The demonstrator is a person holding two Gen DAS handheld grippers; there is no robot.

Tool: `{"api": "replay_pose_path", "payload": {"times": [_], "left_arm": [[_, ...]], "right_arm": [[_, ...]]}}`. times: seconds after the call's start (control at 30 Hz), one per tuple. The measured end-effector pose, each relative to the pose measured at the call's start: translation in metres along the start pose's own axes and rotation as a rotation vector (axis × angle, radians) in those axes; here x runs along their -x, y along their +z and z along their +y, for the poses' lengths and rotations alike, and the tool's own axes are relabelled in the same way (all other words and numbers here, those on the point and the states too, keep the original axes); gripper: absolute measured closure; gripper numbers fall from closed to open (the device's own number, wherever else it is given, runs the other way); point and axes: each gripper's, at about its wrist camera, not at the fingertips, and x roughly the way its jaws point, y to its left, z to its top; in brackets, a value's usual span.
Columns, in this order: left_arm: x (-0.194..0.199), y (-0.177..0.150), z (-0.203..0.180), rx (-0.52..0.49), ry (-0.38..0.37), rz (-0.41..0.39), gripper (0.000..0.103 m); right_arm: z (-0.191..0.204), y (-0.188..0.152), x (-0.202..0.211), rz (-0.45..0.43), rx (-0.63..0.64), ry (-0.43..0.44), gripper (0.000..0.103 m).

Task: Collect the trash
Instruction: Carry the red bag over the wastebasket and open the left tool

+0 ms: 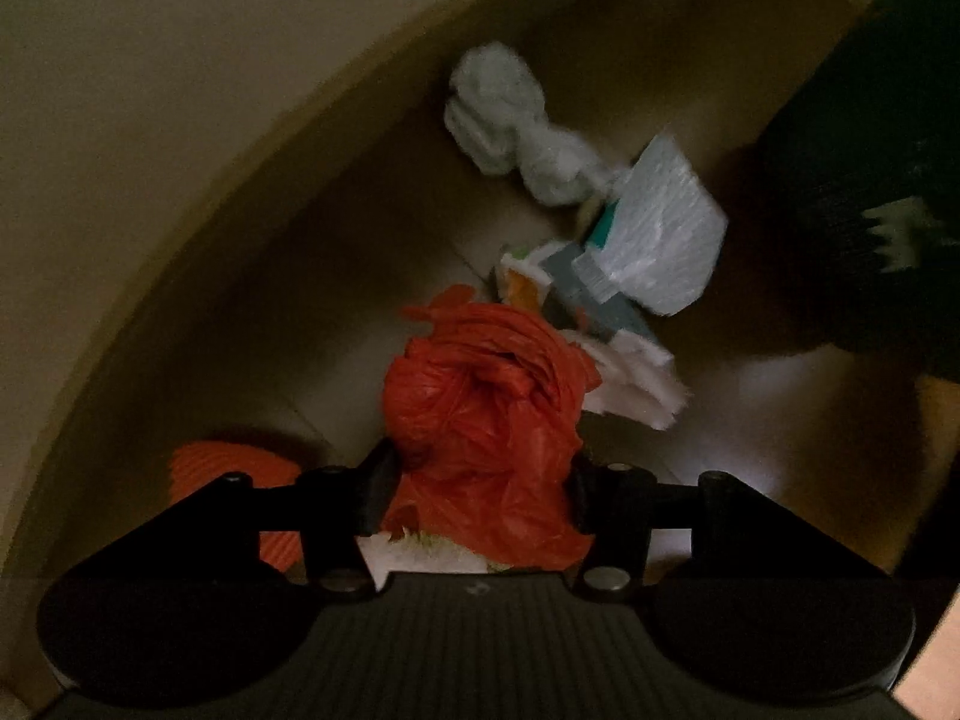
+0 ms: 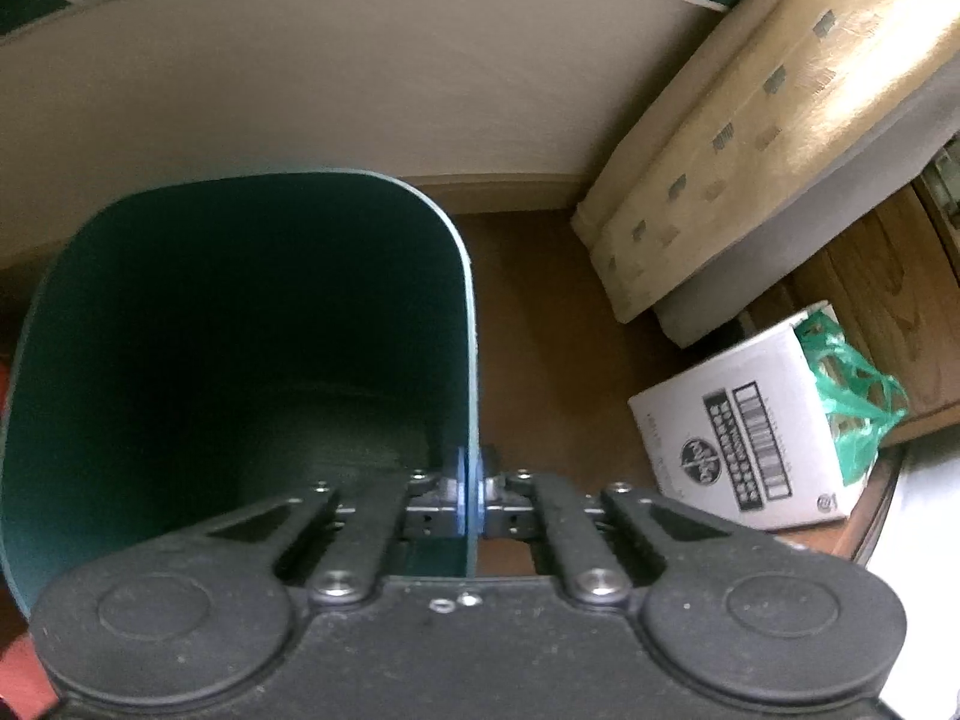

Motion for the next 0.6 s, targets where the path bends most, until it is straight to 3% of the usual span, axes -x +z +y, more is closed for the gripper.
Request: {"api": "replay_pose_path", "payload": {"times": [0.3,0.6], "left_arm": [[0.129,-0.003,-0.009,0.071,-0.123,-0.155,0.050],[0.185,0.030,-0.092,-0.067,-0.270,-0.219,0.050]], "right_arm": [[0.029,-0.006,0.017,-0.011,-0.055,-0.050,0.101],[0.043,-0.016,0.030,-0.077,-0.068,-0.036,0.100]]}}
